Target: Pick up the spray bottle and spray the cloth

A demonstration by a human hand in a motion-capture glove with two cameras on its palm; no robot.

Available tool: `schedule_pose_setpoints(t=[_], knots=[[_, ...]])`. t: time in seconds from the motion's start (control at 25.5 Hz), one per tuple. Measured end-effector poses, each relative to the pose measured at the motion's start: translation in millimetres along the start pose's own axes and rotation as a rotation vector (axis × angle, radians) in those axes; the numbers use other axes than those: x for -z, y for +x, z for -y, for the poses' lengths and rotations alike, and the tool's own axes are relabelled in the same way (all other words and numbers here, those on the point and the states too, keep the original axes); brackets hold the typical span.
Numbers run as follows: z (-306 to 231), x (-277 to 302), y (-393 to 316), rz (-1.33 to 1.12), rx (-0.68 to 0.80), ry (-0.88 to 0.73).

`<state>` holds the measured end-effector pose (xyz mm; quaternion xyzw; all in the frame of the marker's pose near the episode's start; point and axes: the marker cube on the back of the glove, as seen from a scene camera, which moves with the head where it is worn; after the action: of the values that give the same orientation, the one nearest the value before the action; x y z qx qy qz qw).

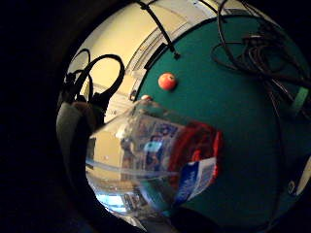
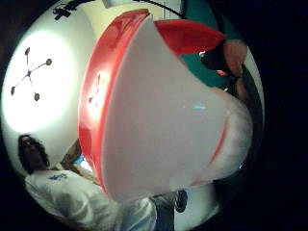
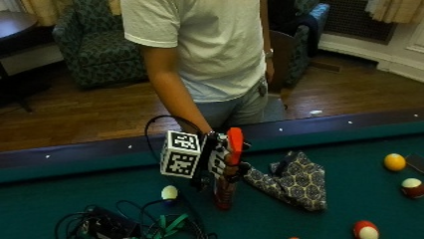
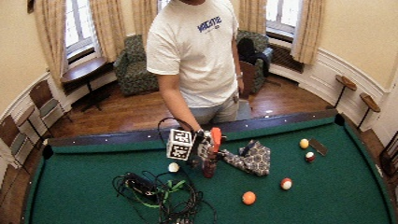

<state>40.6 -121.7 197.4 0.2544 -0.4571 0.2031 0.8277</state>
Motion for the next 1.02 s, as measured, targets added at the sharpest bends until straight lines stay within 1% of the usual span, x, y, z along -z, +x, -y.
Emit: schedule_pose_setpoints(t=[0.24, 0.43, 0.59, 0.82, 0.9, 1.02], knots=[[1.3, 6.7, -1.5, 0.024, -0.022, 0.009], [2.9, 16.1, -23.4, 0.068, 0.006, -0.053], [6.9, 29.9, -65.2, 0.123, 0.096, -0.138], [14.4, 64.3, -162.7, 0.239, 0.321, -0.218], [18.2, 75.3, -197.6, 0.293, 0.367, -0.240], [22.9, 84.7, -234.8, 0.357, 0.397, -0.279]])
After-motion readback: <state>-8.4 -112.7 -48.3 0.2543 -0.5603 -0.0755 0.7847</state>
